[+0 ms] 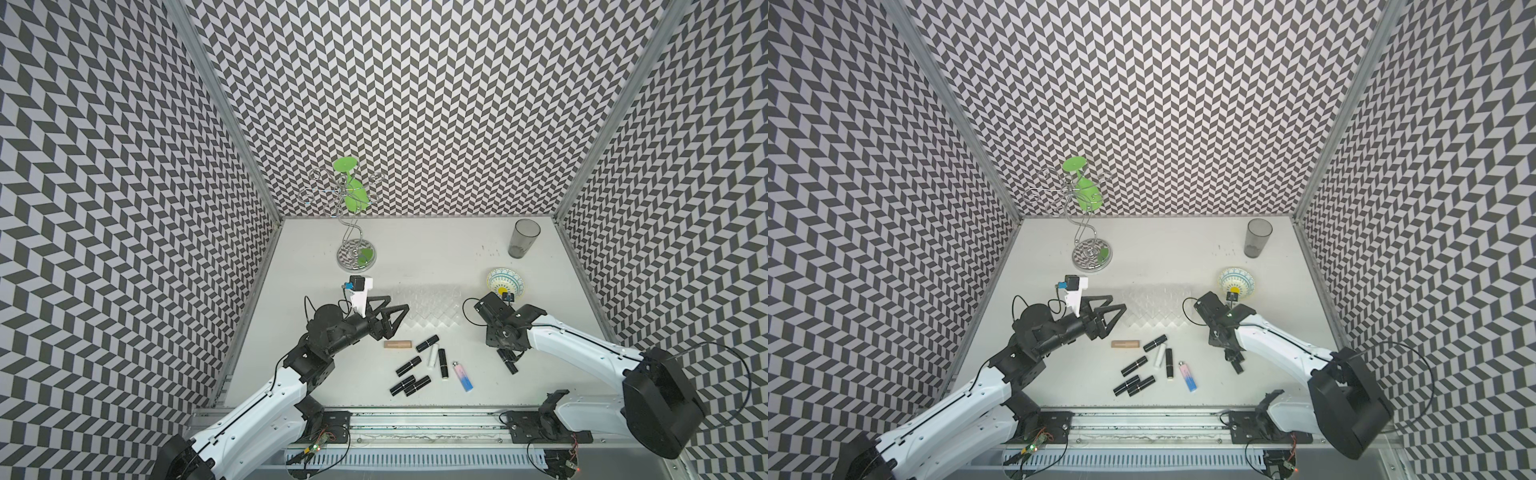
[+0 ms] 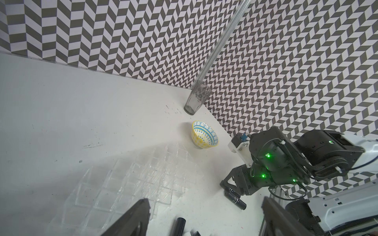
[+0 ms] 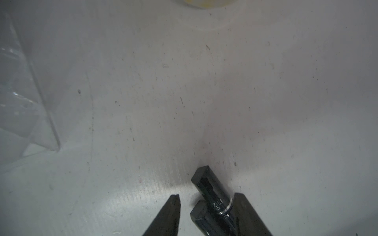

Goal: Arrange the lipsticks in the organizer
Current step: Pick up the lipstick at the center of the board.

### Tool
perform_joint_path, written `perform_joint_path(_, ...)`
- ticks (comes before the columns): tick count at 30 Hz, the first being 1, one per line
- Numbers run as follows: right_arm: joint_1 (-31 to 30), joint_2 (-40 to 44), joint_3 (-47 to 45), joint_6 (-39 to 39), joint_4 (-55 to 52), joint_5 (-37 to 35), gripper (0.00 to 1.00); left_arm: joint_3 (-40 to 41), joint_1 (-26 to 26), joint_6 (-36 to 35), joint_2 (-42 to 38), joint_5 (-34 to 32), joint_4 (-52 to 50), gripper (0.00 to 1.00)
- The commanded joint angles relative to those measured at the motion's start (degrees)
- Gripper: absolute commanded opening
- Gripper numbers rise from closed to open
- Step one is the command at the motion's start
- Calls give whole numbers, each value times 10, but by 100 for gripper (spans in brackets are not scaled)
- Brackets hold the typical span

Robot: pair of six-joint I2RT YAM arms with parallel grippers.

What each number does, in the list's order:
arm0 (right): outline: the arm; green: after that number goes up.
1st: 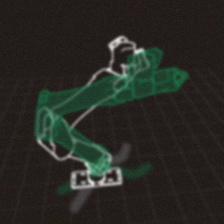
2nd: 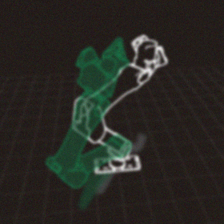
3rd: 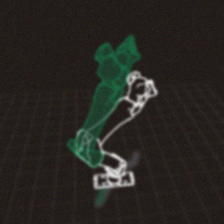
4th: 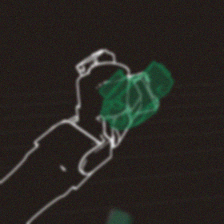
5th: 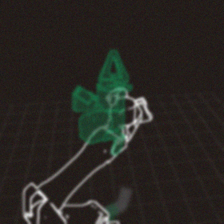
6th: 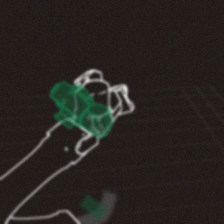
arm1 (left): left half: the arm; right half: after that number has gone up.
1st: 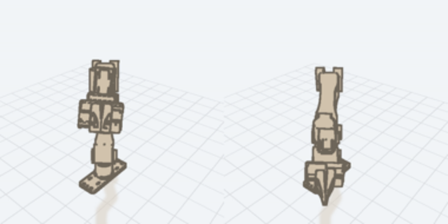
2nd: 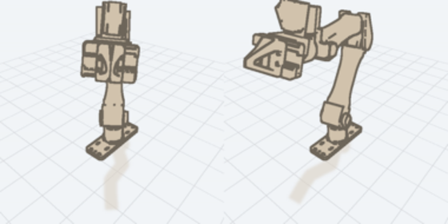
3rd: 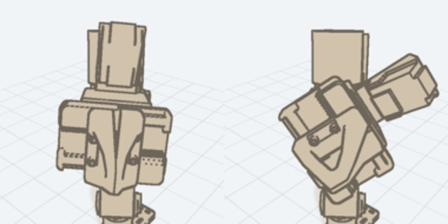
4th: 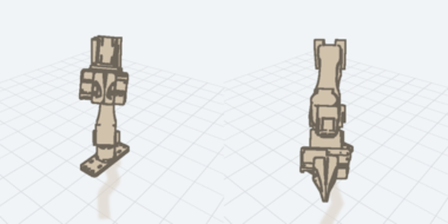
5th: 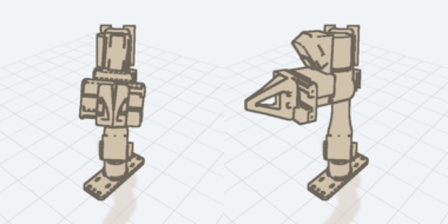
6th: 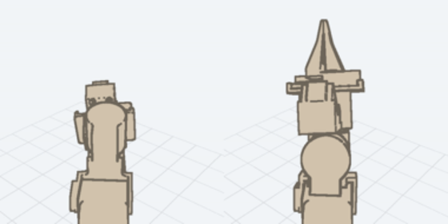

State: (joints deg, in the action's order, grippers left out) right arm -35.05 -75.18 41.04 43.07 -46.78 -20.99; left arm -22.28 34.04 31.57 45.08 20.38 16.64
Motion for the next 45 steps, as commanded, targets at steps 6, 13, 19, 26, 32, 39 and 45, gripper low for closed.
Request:
perform_joint_path(6,24,-29,6,-35,13,17,47,-12,2,1,10,16,11,89)
perform_joint_path(13,51,-65,13,-59,16,43,40,-10,1,0,3,11,8,89)
perform_joint_path(19,58,-74,11,-72,26,59,33,-8,2,2,1,10,9,89)
perform_joint_path(26,58,-91,12,-75,25,62,29,-6,1,4,-11,7,8,90)
perform_joint_path(32,58,-92,12,-78,29,67,20,-4,2,5,-9,6,11,90)
perform_joint_path(39,57,-85,5,-94,61,69,9,-3,2,8,7,14,18,90)
perform_joint_path(45,54,-14,3,-107,97,75,3,-1,1,9,25,18,29,90)
